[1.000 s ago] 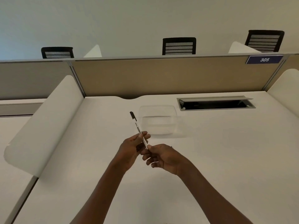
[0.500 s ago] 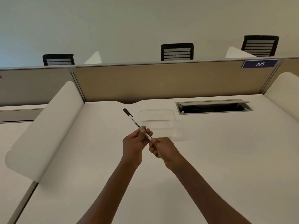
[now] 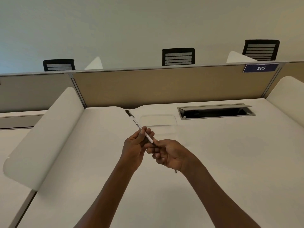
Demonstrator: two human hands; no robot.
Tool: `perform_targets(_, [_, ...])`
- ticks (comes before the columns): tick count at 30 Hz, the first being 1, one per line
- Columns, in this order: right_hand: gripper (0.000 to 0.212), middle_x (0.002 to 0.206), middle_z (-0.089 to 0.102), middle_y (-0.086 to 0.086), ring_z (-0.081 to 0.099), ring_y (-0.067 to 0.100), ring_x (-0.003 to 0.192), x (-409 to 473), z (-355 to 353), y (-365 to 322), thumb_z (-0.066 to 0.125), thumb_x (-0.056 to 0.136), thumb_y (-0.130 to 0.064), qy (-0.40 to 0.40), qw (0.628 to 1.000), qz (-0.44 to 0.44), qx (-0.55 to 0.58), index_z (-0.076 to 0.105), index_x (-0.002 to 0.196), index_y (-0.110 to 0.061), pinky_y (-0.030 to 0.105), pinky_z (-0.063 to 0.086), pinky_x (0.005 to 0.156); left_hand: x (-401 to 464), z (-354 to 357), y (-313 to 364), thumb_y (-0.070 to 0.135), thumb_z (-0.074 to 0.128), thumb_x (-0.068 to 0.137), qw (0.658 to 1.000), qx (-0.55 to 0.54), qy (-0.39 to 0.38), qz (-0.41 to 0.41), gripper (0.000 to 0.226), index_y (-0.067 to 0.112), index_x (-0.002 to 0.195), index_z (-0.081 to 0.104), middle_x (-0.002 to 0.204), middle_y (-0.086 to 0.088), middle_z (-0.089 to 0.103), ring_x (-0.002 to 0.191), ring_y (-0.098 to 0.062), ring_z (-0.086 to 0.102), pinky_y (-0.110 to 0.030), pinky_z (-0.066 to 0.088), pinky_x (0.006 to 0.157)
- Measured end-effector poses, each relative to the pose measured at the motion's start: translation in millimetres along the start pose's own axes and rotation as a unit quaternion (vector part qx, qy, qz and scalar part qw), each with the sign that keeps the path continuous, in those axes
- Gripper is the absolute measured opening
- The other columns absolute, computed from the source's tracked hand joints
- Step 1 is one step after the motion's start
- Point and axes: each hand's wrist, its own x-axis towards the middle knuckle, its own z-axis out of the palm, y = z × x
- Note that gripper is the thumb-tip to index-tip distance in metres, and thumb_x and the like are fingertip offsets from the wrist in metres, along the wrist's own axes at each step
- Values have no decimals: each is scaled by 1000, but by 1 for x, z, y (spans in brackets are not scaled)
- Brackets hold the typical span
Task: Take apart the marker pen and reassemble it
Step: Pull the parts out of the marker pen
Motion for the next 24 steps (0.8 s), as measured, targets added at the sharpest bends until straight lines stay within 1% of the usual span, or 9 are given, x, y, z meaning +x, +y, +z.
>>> perform_targets(4, [31, 61, 57, 2, 43, 5, 44, 3, 10, 3, 44, 103, -19, 33, 998, -17, 58, 62, 80, -7, 14, 30, 37, 0, 2, 3, 18, 61, 86, 1000, -4, 2, 28, 25, 4, 106, 69, 95, -10, 76, 94, -23, 74, -29, 60, 72])
perform_targets(7, [33, 59, 55, 1, 45, 9, 49, 13, 17, 9, 45, 101, -14, 175, 968, -116, -136, 63, 74, -9, 17, 35, 46, -2, 7, -4, 11, 60, 94, 996, 21, 70, 47, 15, 2, 98, 72, 86, -10, 76, 87, -23, 74, -28, 60, 71])
perform_targets(8, [30, 61, 59, 2, 49, 13, 53, 14, 18, 12, 48, 97, -10, 237, 922, -169, -256, 65, 73, -10, 21, 37, 51, -2, 10, -6, 10, 61, 94, 994, 19, 94, 45, 14, 1, 95, 72, 83, -10, 76, 85, -23, 74, -29, 60, 71])
perform_targets(12, [14, 64, 65, 8, 57, 23, 56, 19, 18, 33, 62, 81, 7, 364, 578, -390, -618, 68, 77, -6, 27, 39, 51, 0, 19, -7, 13, 67, 91, 987, -17, 160, 9, 14, 0, 91, 74, 81, -9, 78, 80, -22, 76, -31, 62, 70])
perform_targets(14, [12, 63, 63, 8, 56, 22, 54, 21, 13, 36, 66, 81, 6, 364, 517, -419, -651, 67, 79, -5, 29, 42, 48, 2, 20, -6, 13, 67, 90, 986, -20, 166, 0, 13, 2, 88, 74, 81, -10, 78, 80, -22, 76, -31, 63, 69])
perform_targets(16, [11, 70, 66, 7, 59, 22, 61, 22, 9, 31, 59, 91, -3, 349, 573, -393, -629, 67, 85, -6, 29, 42, 53, 2, 18, -5, 13, 65, 92, 988, -14, 152, -1, 14, 1, 92, 73, 82, -9, 78, 82, -22, 76, -32, 63, 71])
perform_targets(20, [32, 65, 66, 2, 55, 14, 53, 20, 9, 10, 46, 100, -22, 212, 889, -212, -346, 70, 86, -5, 21, 39, 50, 3, 9, -2, 13, 61, 95, 994, 4, 108, 15, 18, 3, 91, 75, 84, -9, 76, 81, -21, 74, -30, 61, 69])
perform_targets(22, [39, 64, 63, 4, 50, 11, 49, 15, 6, -1, 44, 103, -26, 138, 958, -136, -210, 69, 90, 0, 19, 37, 46, 3, 6, 0, 14, 60, 95, 996, 30, 84, 22, 19, 9, 89, 77, 90, -9, 77, 86, -22, 74, -31, 60, 72])
perform_targets(24, [38, 67, 63, 5, 50, 10, 49, 10, 4, -8, 44, 103, -26, 83, 983, -75, -144, 69, 90, -1, 17, 38, 44, 4, 5, 0, 15, 59, 95, 997, 37, 64, 24, 17, 8, 98, 74, 95, -8, 77, 94, -22, 74, -31, 60, 77])
